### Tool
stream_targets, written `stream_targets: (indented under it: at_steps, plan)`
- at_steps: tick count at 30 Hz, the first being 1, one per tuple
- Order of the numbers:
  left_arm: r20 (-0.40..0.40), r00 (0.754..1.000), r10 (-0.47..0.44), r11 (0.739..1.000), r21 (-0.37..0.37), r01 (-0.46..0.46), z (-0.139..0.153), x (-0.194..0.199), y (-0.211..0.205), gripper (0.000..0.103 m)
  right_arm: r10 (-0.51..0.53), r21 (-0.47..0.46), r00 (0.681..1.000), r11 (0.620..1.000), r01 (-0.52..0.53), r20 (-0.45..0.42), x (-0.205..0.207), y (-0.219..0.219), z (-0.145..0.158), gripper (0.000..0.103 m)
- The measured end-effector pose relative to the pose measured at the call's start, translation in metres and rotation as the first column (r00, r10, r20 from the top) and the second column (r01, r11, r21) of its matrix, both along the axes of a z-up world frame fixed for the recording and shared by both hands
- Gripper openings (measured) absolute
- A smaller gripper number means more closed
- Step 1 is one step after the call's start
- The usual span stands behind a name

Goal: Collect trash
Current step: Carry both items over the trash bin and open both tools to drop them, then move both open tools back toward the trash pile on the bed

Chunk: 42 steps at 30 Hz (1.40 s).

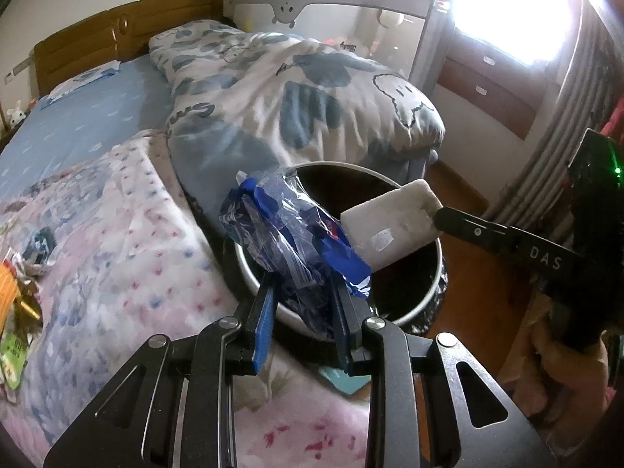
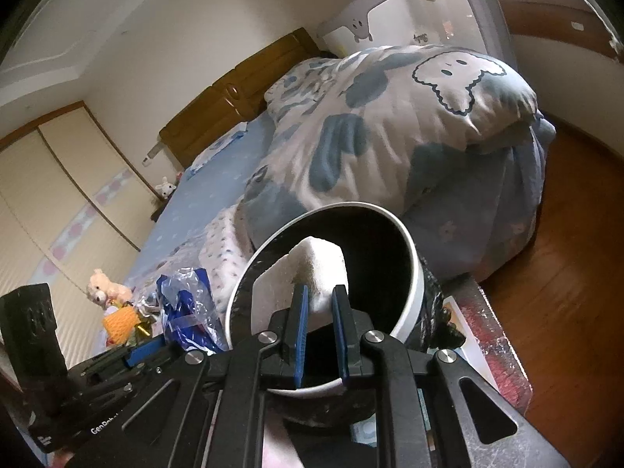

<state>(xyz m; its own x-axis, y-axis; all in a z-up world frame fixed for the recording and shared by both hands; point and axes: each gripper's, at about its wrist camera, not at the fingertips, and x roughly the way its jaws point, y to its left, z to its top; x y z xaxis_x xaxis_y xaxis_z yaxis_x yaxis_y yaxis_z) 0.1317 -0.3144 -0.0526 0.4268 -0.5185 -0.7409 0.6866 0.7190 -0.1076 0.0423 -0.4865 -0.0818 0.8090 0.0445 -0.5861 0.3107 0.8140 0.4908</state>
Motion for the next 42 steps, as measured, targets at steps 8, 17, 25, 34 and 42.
stream_targets:
  at_steps: [8, 17, 25, 34, 42]
  plan:
    - [-0.027, 1.000, -0.008, 1.000, 0.020, 0.009, -0.011, 0.013, -0.014, 0.025, -0.009, -0.012, 1.000, 1.000, 0.009, -0.028, 0.010, -0.008, -0.005, 0.012]
    - [-0.049, 0.999, -0.014, 1.000, 0.022, 0.015, -0.017, 0.020, -0.021, 0.037, -0.019, -0.014, 0.998, 1.000, 0.018, -0.052, 0.018, -0.015, -0.009, 0.018]
    - [-0.037, 0.999, 0.026, 1.000, -0.005, -0.026, -0.011, 0.015, -0.002, 0.064, -0.045, -0.010, 0.998, 0.999, 0.045, -0.047, 0.017, -0.014, -0.005, 0.052]
    - [-0.061, 0.989, 0.135, 0.990, -0.038, -0.138, -0.015, 0.005, 0.058, 0.068, -0.028, -0.035, 1.000, 0.999, 0.028, -0.002, 0.011, 0.014, 0.010, 0.080]
    - [-0.083, 0.962, 0.261, 0.963, -0.048, -0.266, -0.025, -0.003, 0.126, 0.069, 0.074, -0.054, 0.997, 0.996, -0.073, 0.007, 0.017, 0.070, 0.012, 0.088]
